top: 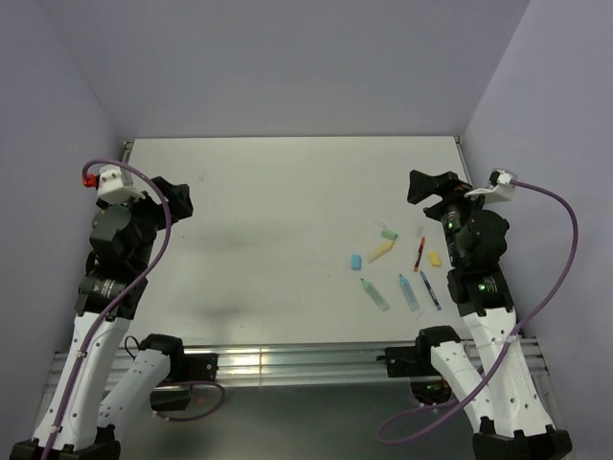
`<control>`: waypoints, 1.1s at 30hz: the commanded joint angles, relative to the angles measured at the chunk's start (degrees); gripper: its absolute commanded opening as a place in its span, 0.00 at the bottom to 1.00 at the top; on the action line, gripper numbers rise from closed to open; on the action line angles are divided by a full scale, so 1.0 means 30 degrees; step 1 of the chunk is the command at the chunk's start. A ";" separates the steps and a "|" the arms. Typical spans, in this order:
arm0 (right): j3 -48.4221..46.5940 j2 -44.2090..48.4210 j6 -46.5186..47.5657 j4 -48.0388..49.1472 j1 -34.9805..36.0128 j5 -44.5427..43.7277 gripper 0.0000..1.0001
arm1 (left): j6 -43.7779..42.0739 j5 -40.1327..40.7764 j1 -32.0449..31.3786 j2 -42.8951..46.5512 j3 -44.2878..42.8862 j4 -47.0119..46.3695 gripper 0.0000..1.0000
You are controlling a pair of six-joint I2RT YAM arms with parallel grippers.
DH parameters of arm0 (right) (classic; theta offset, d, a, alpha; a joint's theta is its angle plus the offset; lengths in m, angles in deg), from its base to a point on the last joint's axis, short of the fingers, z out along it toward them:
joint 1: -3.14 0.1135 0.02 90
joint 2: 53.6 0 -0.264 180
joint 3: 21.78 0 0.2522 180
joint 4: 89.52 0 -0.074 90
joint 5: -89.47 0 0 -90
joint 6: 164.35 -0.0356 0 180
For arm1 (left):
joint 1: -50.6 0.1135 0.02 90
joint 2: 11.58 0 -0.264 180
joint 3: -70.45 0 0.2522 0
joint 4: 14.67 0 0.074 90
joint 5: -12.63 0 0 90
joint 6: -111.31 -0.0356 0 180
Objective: Insert the pens into the pen caps
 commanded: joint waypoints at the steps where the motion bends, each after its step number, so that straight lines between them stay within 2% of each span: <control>1: -0.0582 0.0150 -0.0481 -0.0552 -0.0067 -0.1643 1.00 | 0.0025 0.0244 0.0058 0.0073 -0.0043 -0.0259 0.99; 11: 0.0269 -0.0229 0.1421 0.0445 -0.0067 0.1167 0.98 | -0.0209 -0.0105 0.0058 0.0395 -0.0102 -0.0053 0.99; 14: -0.0286 -0.1077 0.1393 -0.0841 -0.0067 0.1137 0.94 | -0.0092 -0.0836 0.0058 0.0512 -0.0103 -0.0141 1.00; 16: -0.0638 -0.2219 0.1598 -0.2386 -0.0067 0.1402 0.83 | -0.0005 -0.1394 0.0058 0.0571 -0.0044 -0.0287 0.99; 19: -0.1050 -0.3626 0.1481 -0.4679 -0.0067 0.1402 0.77 | 0.0084 -0.1864 0.0058 0.0571 -0.0072 -0.0376 0.99; 24: 0.0471 -0.4360 0.0839 -0.5970 -0.0038 0.3070 0.69 | 0.0260 -0.2215 0.0058 0.0629 -0.0102 -0.0317 0.99; 28: 0.1790 -0.4771 0.0222 -0.6732 0.0430 0.3513 0.66 | 0.0347 -0.2188 0.0058 0.0630 -0.0190 -0.0229 0.99; 33: 0.2553 -0.5122 -0.0773 -0.7902 0.2157 0.1638 0.66 | 0.0377 -0.2099 0.0058 0.0600 -0.0308 0.0005 0.99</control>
